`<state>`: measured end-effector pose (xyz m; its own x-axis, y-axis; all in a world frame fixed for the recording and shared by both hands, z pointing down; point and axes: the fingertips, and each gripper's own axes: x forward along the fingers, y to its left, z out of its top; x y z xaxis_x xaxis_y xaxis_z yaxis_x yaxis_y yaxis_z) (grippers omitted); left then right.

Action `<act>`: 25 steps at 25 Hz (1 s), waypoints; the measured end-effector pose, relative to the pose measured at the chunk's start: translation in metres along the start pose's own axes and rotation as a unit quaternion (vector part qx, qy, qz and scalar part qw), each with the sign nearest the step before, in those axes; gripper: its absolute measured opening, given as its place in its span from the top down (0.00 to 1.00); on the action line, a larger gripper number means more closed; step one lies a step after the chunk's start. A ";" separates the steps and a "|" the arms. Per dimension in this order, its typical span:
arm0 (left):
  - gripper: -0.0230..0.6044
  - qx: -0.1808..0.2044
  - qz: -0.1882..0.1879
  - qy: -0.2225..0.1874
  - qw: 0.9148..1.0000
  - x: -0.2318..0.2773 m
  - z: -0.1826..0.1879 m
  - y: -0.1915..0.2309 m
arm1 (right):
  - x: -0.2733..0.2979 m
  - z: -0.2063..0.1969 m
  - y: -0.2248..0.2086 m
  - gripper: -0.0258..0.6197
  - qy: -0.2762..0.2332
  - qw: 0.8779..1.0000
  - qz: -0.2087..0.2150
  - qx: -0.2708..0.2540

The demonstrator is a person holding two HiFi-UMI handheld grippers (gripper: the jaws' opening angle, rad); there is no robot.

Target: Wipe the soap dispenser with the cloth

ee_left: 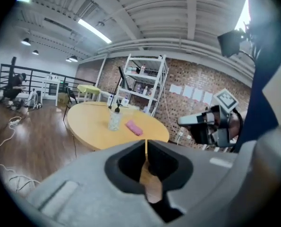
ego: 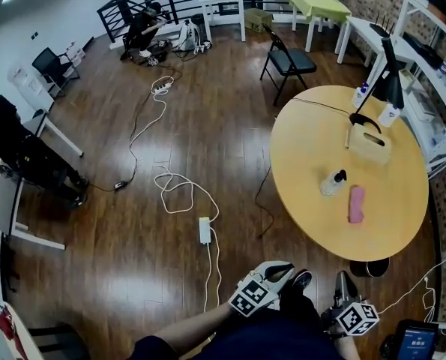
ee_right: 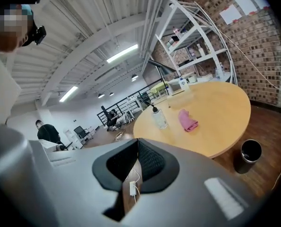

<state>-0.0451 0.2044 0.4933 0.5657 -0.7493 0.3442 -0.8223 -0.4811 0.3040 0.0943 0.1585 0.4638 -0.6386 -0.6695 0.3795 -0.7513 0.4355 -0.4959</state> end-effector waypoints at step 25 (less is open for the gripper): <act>0.94 0.021 0.058 -0.031 0.998 -0.018 0.043 -0.092 | -0.055 0.014 0.051 0.94 -0.020 0.984 0.121 -0.127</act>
<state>0.0179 0.2424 0.4206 0.4623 -0.8276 0.3183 -0.8847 -0.4065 0.2282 0.0934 0.2090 0.4065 -0.8009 -0.5487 0.2400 -0.5984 0.7185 -0.3544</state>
